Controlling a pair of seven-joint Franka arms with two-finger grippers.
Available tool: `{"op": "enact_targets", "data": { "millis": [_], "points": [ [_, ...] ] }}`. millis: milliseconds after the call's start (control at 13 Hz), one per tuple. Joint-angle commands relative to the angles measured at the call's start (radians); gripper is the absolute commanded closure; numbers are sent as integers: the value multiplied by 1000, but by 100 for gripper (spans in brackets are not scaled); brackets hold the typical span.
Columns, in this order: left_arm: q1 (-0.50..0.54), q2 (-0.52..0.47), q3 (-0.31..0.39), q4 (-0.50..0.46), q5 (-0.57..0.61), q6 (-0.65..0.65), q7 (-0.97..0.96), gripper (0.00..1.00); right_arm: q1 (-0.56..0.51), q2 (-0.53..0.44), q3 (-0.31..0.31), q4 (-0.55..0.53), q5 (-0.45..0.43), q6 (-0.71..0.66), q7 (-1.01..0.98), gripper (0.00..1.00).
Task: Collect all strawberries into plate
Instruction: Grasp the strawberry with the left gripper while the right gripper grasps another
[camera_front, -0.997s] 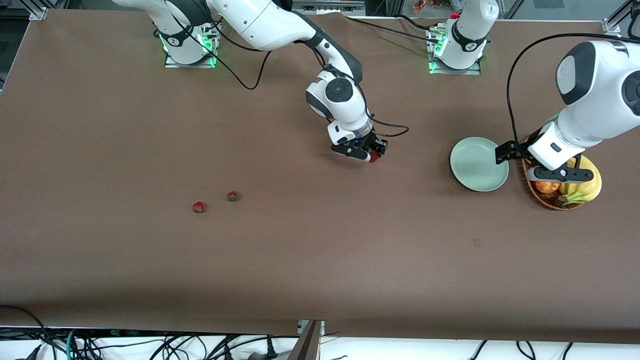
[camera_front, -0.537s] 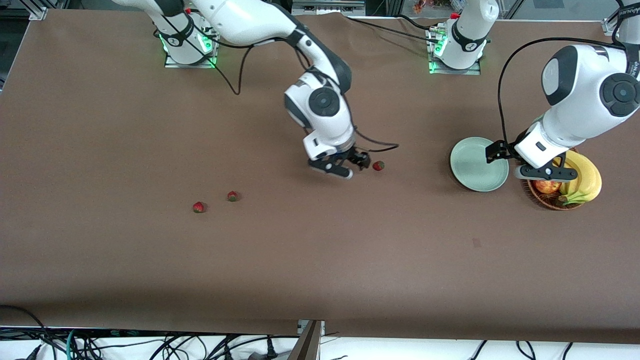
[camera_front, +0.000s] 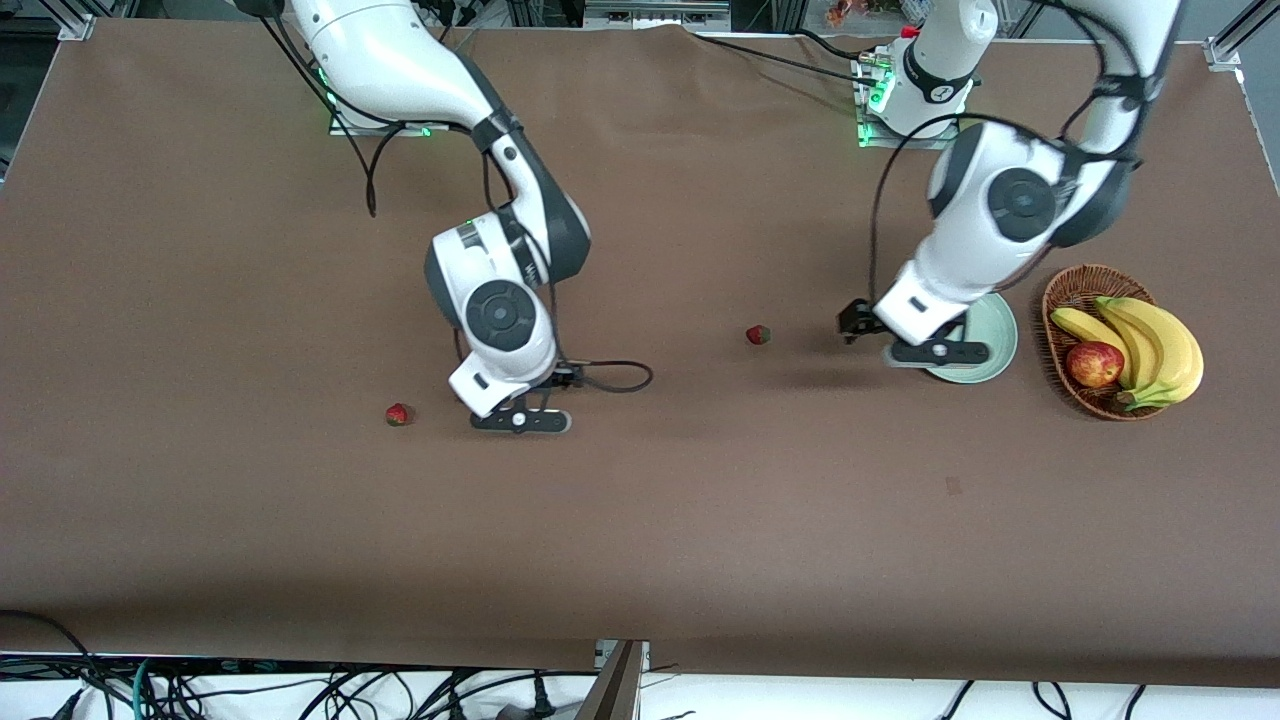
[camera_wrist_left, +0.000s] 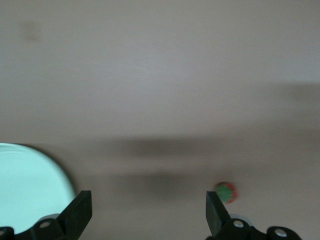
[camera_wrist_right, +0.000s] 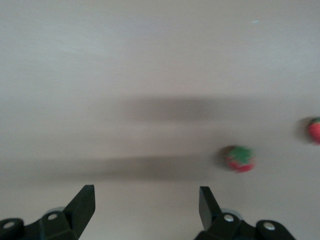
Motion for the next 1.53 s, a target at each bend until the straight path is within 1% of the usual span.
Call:
{"op": "enact_targets", "data": {
  "millis": [0, 153, 307, 537, 690, 844, 1074, 1150, 1227, 1304, 1380, 1457],
  "points": [
    [-52, 101, -18, 10, 8, 99, -86, 0, 15, -64, -61, -145, 4, 35, -161, 8],
    [-89, 184, -18, 10, 90, 188, -207, 0, 6, -65, -73, -201, 10, 79, -200, 9],
    [-110, 235, -20, 9, 172, 230, -304, 0, -11, -67, -73, -244, 12, 118, -233, 10],
    [-122, 254, -23, 4, 183, 232, -347, 0, -39, -59, -72, -250, 13, 149, -253, 15],
    [-153, 263, -24, -8, 183, 232, -392, 0, -50, -53, -69, -255, 24, 158, -264, 21],
    [-162, 275, -26, -14, 183, 230, -401, 0, -60, -44, -69, -256, 62, 164, -291, 28],
    [-179, 292, -26, -19, 183, 229, -418, 0, -73, -38, -64, -256, 145, 164, -301, 29],
    [-179, 292, -26, -19, 183, 224, -428, 6, -73, -36, -64, -256, 148, 164, -301, 29],
    [-179, 292, -26, -19, 183, 222, -442, 23, -73, -36, -63, -258, 148, 169, -302, 30],
    [-179, 292, -27, -17, 183, 222, -445, 35, -73, -35, -63, -267, 148, 175, -305, 33],
    [-178, 292, -27, -16, 183, 221, -447, 46, -73, -35, -63, -283, 150, 205, -313, 37],
    [-176, 292, -27, -11, 183, 221, -447, 55, -74, -36, -61, -297, 150, 224, -327, 43]
  ]
}}
